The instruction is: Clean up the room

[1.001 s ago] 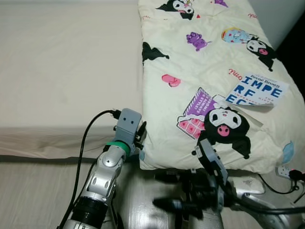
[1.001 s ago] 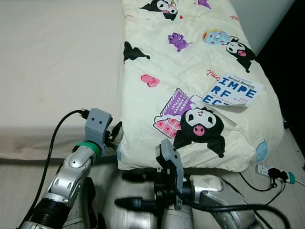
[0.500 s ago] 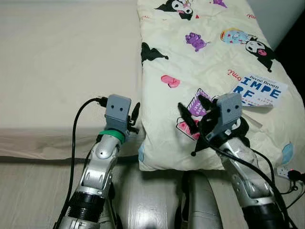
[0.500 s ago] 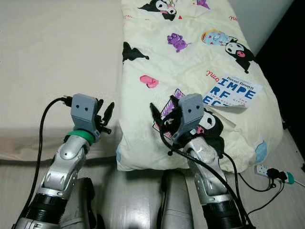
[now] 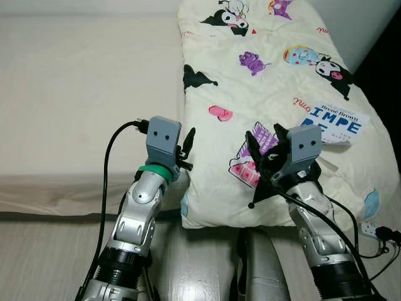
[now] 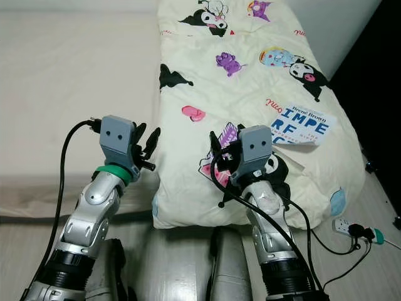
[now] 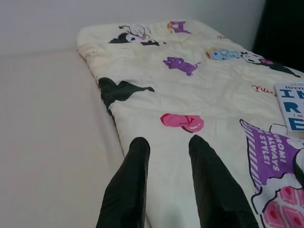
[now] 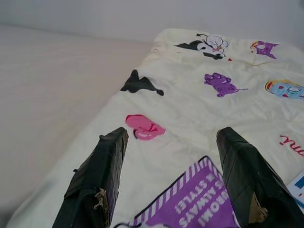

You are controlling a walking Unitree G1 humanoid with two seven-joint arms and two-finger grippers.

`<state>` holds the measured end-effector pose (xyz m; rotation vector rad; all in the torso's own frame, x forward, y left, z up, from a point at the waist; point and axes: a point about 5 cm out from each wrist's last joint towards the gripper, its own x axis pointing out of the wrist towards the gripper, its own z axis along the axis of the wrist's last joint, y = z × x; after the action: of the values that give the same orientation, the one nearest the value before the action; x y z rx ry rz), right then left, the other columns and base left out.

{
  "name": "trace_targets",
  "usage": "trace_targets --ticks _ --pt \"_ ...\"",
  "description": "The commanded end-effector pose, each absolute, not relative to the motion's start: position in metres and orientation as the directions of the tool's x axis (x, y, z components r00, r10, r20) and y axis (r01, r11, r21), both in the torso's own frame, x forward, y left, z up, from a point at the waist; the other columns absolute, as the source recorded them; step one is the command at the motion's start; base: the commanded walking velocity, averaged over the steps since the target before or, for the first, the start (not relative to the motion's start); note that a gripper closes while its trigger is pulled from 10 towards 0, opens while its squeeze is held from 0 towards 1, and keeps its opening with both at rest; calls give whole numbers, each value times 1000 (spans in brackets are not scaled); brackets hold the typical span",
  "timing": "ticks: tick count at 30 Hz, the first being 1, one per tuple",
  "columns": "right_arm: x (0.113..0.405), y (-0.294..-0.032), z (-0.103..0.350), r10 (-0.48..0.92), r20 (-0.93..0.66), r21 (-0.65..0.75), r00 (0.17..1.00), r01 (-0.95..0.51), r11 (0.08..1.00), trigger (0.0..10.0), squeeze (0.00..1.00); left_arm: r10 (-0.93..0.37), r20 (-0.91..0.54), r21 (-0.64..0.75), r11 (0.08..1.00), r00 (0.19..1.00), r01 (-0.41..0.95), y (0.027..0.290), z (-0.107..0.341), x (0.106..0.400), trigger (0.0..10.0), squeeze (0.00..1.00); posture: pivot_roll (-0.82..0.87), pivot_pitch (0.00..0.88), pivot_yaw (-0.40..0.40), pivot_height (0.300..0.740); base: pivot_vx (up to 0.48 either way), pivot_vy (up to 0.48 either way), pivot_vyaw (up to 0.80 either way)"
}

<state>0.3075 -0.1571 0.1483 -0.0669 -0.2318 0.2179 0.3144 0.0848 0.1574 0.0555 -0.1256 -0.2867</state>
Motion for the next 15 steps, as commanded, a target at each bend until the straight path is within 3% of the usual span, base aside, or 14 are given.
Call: trace_targets --ticks 1,15 --pt "308 -158 146 209 220 -87 953 -194 977 10000 0 -294 84 67 955 952 289 83 152 315 10000 0 -47 51 41 620 0 0 0" --pt "310 -161 138 185 221 -93 958 -168 981 10000 0 -301 61 76 952 952 297 79 148 315 10000 0 -50 51 40 670 0 0 0"
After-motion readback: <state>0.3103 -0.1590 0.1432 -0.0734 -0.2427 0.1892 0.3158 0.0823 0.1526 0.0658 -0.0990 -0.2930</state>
